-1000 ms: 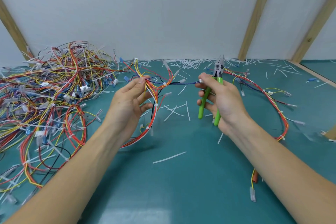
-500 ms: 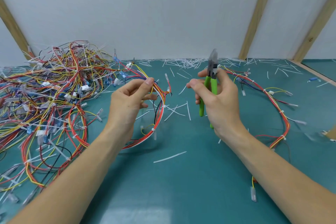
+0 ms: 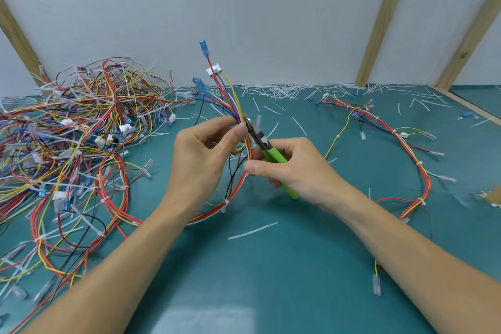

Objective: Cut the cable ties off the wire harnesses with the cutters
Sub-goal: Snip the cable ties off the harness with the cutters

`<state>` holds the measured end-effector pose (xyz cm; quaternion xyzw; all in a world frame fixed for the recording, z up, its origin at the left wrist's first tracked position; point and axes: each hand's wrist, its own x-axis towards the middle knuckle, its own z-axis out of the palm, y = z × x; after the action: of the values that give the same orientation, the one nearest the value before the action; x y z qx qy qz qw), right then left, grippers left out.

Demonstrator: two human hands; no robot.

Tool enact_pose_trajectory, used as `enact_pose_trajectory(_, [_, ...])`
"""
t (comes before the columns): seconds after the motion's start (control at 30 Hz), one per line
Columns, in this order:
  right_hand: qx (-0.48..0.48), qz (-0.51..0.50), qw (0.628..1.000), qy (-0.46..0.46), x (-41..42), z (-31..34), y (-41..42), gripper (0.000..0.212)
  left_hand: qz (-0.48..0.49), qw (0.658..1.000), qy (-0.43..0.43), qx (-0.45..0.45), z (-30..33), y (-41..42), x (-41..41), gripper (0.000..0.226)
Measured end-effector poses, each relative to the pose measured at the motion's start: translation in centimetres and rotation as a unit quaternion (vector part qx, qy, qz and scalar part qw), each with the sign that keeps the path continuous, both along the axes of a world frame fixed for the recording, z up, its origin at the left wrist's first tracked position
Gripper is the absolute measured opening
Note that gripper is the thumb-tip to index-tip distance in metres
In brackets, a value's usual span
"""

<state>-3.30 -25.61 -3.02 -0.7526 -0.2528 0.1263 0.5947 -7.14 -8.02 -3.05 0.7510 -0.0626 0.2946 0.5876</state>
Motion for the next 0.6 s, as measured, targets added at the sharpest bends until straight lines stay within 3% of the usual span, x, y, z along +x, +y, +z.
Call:
enact_pose_trajectory(0.17, [0.041,-0.055,0.997,0.024,0.1,0.2,0.2,0.012,-0.030,0.998,-0.003,0.049,-0.1,-0.5,0.1,0.030])
enact_pose_trajectory(0.3, [0.114,-0.102,0.987,0.058,0.6,0.9,-0.1,0.020,0.052,0.995,-0.026,0.078,0.1,0.4,0.4,0.030])
enact_pose_trajectory(0.47, [0.185,-0.078,0.973,0.118,1.6,1.5,-1.0,0.029,0.132,0.987,-0.007,0.089,-0.1,1.2,0.6,0.035])
enact_pose_trajectory(0.6, [0.241,-0.057,0.952,0.180,2.0,1.9,-1.6,0.022,0.188,0.976,-0.017,0.106,0.0,1.5,0.6,0.029])
